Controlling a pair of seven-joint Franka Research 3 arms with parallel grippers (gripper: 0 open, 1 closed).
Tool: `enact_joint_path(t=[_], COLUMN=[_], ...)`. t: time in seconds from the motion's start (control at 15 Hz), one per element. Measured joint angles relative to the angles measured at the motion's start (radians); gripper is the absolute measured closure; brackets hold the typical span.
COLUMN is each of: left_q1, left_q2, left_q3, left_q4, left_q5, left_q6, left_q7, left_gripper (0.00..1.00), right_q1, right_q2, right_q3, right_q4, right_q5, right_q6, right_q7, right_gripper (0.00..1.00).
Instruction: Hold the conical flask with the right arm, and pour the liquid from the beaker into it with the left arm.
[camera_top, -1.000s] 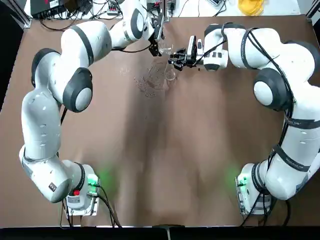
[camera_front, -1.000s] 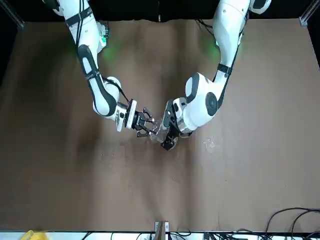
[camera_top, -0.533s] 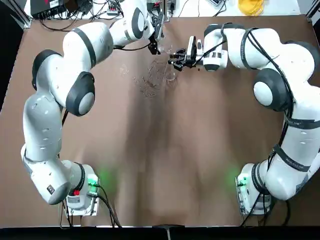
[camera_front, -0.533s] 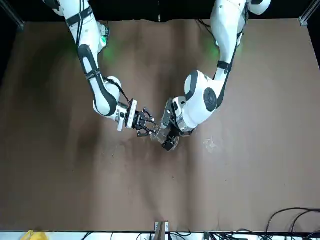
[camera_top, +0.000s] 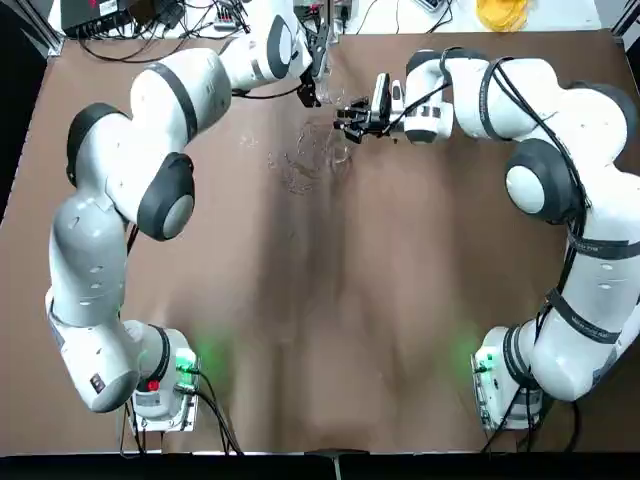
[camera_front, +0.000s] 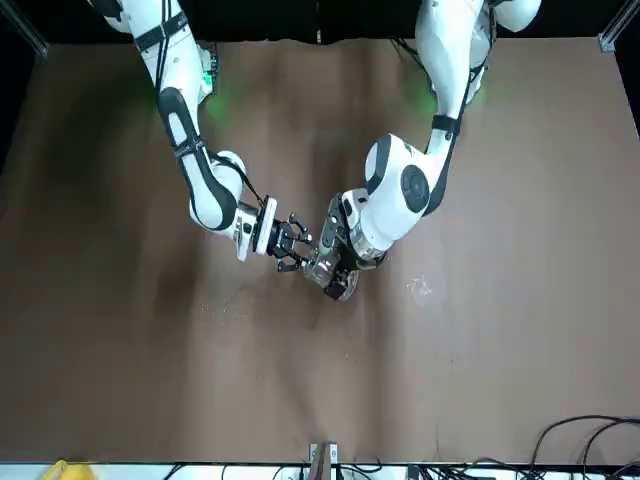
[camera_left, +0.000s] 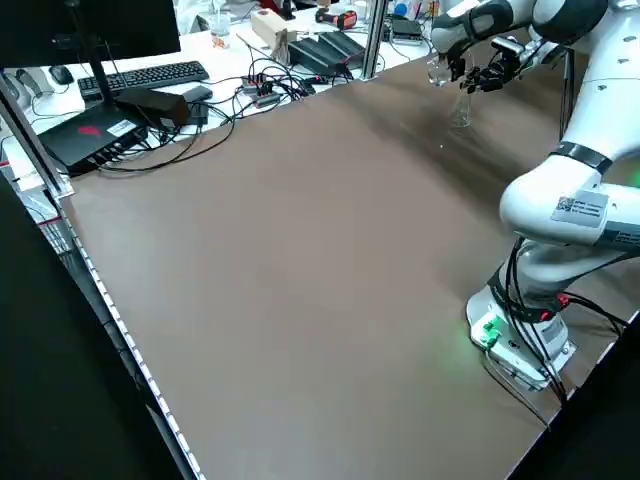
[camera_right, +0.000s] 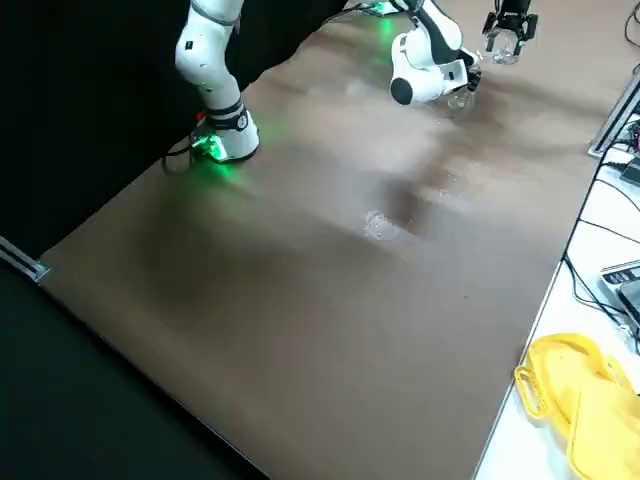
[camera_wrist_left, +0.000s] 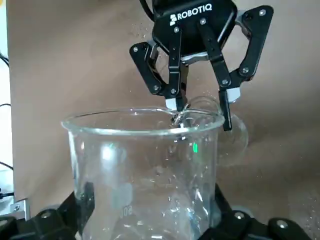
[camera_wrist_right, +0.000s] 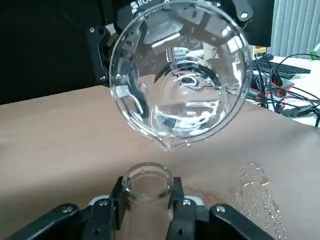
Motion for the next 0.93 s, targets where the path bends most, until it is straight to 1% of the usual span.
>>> enact_joint_path(t=[0.13,0.47,0.93], left_q1=[-0.019,-0.023,-0.041], left_q2=[0.000,0.000,0.000], left_q3=[0.019,0.021,0.026], left_q4=[-0.001,-0.001,-0.003], left_q5=[0.002,0.062,0.085], left_q6=[0.000,0.000,0.000], left_q7=[-0.002,-0.002,-0.002], left_gripper=[0.02,0.02,0.02], right_q1=[0.000,0.001,0.001], right_q2=[0.000,0.000,0.000], right_q3=[0.000,0.000,0.000], right_q4=[0.000,0.000,0.000], right_q5=[0.001,0.002,0.002], right_q6=[0.000,0.000,0.001], right_q7=[0.000,0.000,0.000], right_gripper=[0.61,0.61,0.61])
